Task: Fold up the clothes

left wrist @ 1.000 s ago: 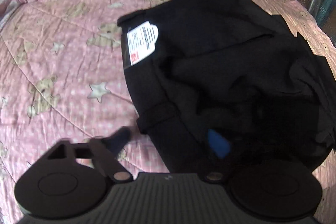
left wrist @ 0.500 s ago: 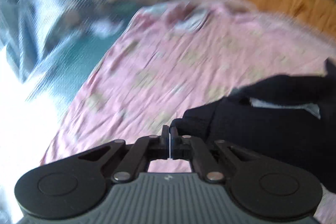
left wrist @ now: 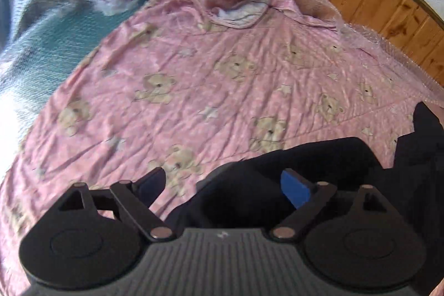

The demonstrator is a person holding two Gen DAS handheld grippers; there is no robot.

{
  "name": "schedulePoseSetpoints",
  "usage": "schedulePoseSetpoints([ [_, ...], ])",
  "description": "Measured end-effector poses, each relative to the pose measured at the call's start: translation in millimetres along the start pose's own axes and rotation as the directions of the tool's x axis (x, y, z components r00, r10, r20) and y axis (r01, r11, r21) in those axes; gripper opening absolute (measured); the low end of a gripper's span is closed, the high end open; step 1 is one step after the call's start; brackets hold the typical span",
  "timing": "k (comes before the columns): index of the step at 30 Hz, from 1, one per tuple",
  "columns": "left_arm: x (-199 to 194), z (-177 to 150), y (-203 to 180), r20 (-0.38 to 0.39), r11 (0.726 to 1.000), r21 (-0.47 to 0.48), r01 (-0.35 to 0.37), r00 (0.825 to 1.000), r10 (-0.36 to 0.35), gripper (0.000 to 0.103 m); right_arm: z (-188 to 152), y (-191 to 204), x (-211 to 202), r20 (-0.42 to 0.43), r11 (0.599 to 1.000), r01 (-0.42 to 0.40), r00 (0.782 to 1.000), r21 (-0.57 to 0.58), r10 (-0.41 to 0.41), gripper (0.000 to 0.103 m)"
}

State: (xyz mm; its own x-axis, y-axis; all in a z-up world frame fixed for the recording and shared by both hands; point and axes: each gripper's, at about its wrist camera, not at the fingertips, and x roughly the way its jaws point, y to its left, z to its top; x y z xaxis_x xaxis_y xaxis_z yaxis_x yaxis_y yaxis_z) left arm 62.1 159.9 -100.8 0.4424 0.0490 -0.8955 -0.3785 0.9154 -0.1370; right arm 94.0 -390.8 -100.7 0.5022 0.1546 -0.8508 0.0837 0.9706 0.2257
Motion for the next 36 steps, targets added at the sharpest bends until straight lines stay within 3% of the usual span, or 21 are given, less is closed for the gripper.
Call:
schedulePoseSetpoints([
  [2,27,0,-18,-0.025,0.996,0.078,0.033,0.999,-0.031,0.093,9,39,-5,0.028,0.996,-0.045,0.998,-0.077,0.047,0.076],
  [3,37,-2,-24,-0.037,0.993,0.108,0.036,0.999,-0.032,0.085,14,61,-7,0.041,0.989,-0.078,0.996,-0.124,0.083,0.082],
  [4,47,-9,-27,-0.055,0.990,0.134,0.046,0.998,-0.038,0.053,17,86,-6,0.049,0.978,-0.112,0.991,-0.179,0.123,0.085],
  [6,52,-26,-25,-0.091,0.981,0.159,0.114,0.991,-0.100,0.008,22,132,-3,0.054,0.943,-0.172,0.979,-0.286,0.195,0.089],
  [8,33,-49,-21,-0.074,0.968,0.179,0.176,0.984,-0.165,0.006,21,178,11,0.030,0.883,-0.207,0.970,-0.421,0.242,0.090],
  [12,-14,-112,-9,-0.059,0.943,0.240,0.232,0.973,-0.224,0.006,5,242,44,-0.078,0.734,-0.256,0.960,-0.628,0.268,0.088],
  [13,-23,-128,-5,-0.053,0.940,0.243,0.240,0.971,-0.234,0.006,-1,247,52,-0.127,0.711,-0.273,0.959,-0.648,0.252,0.085],
  [14,-30,-144,0,-0.055,0.938,0.242,0.249,0.968,-0.243,0.006,-8,251,61,-0.176,0.687,-0.290,0.956,-0.667,0.233,0.068],
  [15,-35,-157,6,-0.063,0.938,0.230,0.260,0.966,-0.252,0.006,-15,255,69,-0.223,0.662,-0.308,0.951,-0.683,0.213,0.031],
  [16,-37,-168,12,-0.075,0.939,0.209,0.272,0.962,-0.261,0.006,-25,252,67,-0.249,0.652,-0.323,0.946,-0.686,0.207,0.014],
  [18,-39,-187,22,-0.088,0.947,0.170,0.272,0.962,-0.260,0.006,-47,241,57,-0.292,0.639,-0.351,0.935,-0.684,0.201,0.007],
  [22,-45,-198,24,-0.077,0.952,0.159,0.262,0.964,-0.253,0.007,-94,191,20,-0.317,0.665,-0.365,0.928,-0.651,0.198,0.005],
  [25,-48,-197,16,-0.072,0.950,0.215,0.228,0.974,-0.217,0.011,-126,140,-8,-0.282,0.749,-0.350,0.933,-0.562,0.224,0.006],
  [27,-54,-195,11,-0.060,0.948,0.241,0.206,0.979,-0.197,0.013,-131,95,-26,-0.200,0.842,-0.318,0.946,-0.435,0.254,0.041],
  [29,-59,-193,8,-0.042,0.947,0.257,0.195,0.981,-0.191,0.024,-134,49,-43,-0.111,0.913,-0.289,0.957,-0.287,0.268,0.049],
  [30,-60,-193,6,-0.036,0.945,0.265,0.194,0.981,-0.191,0.039,-133,24,-51,-0.060,0.945,-0.250,0.968,-0.209,0.243,0.060],
  [31,-62,-192,4,-0.022,0.945,0.274,0.177,0.984,-0.178,0.049,-131,-2,-58,-0.010,0.970,-0.206,0.978,-0.128,0.207,0.064],
  [32,-61,-193,1,-0.004,0.947,0.286,0.146,0.988,-0.151,0.068,-129,-28,-64,0.030,0.985,-0.163,0.986,-0.052,0.164,0.068],
  [33,-60,-194,-2,0.015,0.947,0.300,0.112,0.992,-0.122,0.079,-127,-52,-68,0.061,0.991,-0.130,0.990,0.021,0.128,0.069],
  [35,-55,-195,-7,0.037,0.945,0.319,0.064,0.996,-0.080,0.081,-121,-95,-76,0.112,0.985,-0.079,0.992,0.153,0.062,0.072],
  [36,-52,-194,-9,0.021,0.942,0.326,0.075,0.996,-0.087,0.076,-118,-114,-79,0.133,0.976,-0.061,0.991,0.208,0.034,0.074],
])
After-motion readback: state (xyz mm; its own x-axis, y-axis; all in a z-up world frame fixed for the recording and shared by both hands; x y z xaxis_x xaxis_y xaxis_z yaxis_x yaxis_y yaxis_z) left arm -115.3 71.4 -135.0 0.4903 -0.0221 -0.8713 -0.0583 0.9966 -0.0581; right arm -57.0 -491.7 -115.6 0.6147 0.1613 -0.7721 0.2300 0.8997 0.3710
